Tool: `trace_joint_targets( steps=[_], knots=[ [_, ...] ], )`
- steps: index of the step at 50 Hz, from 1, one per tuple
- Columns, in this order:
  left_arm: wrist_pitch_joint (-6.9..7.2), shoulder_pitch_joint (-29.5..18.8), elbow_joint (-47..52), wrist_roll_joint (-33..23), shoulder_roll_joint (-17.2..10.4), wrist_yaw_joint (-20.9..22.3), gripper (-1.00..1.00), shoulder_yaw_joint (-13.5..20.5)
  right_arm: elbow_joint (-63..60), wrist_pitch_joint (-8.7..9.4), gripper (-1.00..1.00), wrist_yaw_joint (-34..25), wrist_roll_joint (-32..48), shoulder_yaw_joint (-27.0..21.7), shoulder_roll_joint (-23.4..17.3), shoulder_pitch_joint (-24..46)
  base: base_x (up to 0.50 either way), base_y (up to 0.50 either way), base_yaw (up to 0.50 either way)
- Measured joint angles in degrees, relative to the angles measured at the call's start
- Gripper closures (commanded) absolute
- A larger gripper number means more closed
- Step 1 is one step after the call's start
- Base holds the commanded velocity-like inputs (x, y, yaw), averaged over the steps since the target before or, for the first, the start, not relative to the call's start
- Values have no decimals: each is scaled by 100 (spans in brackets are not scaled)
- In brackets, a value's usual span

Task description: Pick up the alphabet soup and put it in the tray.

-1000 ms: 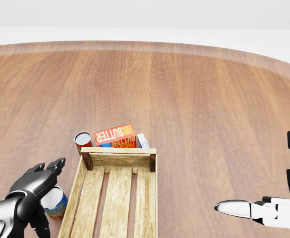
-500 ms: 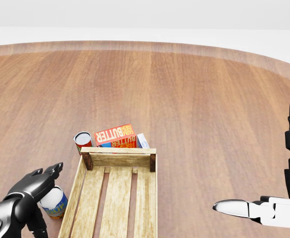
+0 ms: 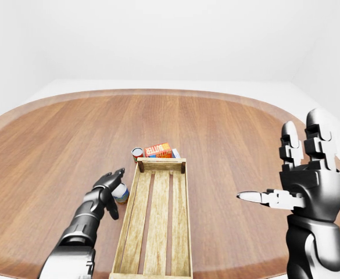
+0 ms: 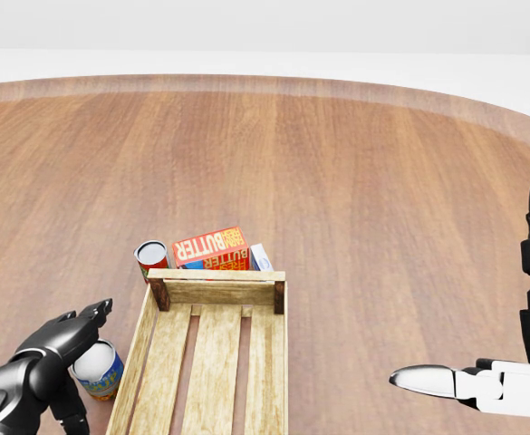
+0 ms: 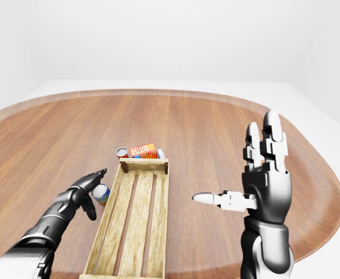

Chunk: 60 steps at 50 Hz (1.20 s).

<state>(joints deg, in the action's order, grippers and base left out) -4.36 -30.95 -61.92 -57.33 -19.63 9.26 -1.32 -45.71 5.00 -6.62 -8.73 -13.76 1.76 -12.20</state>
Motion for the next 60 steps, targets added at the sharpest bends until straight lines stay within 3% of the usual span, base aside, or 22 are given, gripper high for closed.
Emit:
trace_joint_targets(
  steps=[36, 60],
  knots=[
    [39, -129, -177, 108, -16, -12, -100, -59, 79, 0, -100, 46, 298, 107, -40, 38, 0, 0, 0],
    [-25, -449, -1002, 185, 32, -204, -100, -140, 40, 0, -100, 16, 237, 76, -26, 44, 0, 0, 0]
  ],
)
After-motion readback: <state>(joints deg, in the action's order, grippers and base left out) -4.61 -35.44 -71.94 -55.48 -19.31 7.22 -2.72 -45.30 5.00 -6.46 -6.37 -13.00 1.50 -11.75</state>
